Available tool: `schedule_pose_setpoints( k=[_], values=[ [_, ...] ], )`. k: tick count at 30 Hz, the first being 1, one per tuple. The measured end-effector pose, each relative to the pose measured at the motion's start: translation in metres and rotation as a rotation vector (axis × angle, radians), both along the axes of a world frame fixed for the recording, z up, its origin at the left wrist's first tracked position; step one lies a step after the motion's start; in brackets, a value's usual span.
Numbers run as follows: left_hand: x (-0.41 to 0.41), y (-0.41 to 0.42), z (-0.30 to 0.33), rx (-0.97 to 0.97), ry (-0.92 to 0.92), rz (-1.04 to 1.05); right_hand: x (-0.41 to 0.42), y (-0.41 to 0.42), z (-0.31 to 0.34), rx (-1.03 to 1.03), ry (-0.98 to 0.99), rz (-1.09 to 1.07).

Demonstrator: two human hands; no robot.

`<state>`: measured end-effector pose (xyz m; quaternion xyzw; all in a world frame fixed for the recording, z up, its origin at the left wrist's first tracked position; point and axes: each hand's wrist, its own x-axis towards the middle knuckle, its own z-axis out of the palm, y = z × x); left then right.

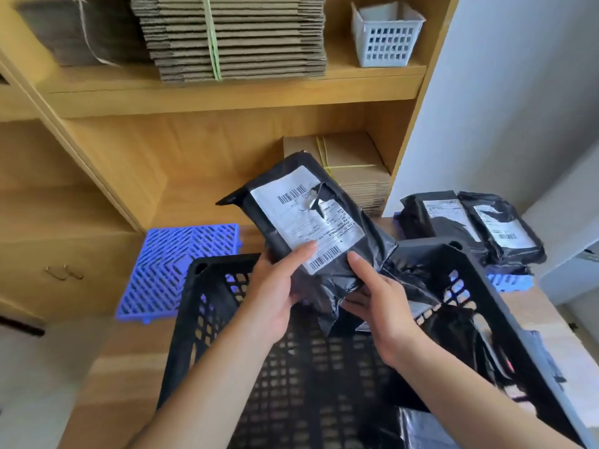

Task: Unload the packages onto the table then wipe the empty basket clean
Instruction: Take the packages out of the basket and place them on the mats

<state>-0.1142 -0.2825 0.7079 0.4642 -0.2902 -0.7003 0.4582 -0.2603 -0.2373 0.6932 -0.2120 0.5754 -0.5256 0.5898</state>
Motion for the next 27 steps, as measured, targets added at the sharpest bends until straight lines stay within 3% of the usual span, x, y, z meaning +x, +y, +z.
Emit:
schedule_pose_setpoints(
  k=[5, 8, 12, 15, 19, 23, 27],
  values=[
    [0.058, -0.027, 0.011, -0.058, -0.036, 0.024, 0.060, -0.020, 0.008, -0.018, 0.086, 0.080],
    [0.091, -0.049, 0.018, -0.091, -0.093, 0.042, 0.079, -0.029, 0.014, -0.051, 0.315, 0.120],
    [0.138, -0.096, 0.023, -0.094, -0.133, 0.065, 0.059, -0.054, 0.018, -0.205, 0.605, -0.121],
    [0.157, -0.129, 0.021, -0.084, -0.161, 0.050, 0.014, -0.077, 0.010, -0.215, 0.900, -0.154],
    [0.160, -0.166, 0.000, -0.063, -0.237, -0.057, -0.042, -0.103, 0.000, -0.021, 1.220, -0.146],
    [0.138, -0.197, -0.030, -0.003, -0.336, -0.166, -0.065, -0.135, -0.021, 0.276, 1.261, -0.147],
    [0.098, -0.227, -0.060, 0.087, -0.403, -0.316, -0.059, -0.154, -0.042, 0.542, 1.483, -0.127]
  ],
)
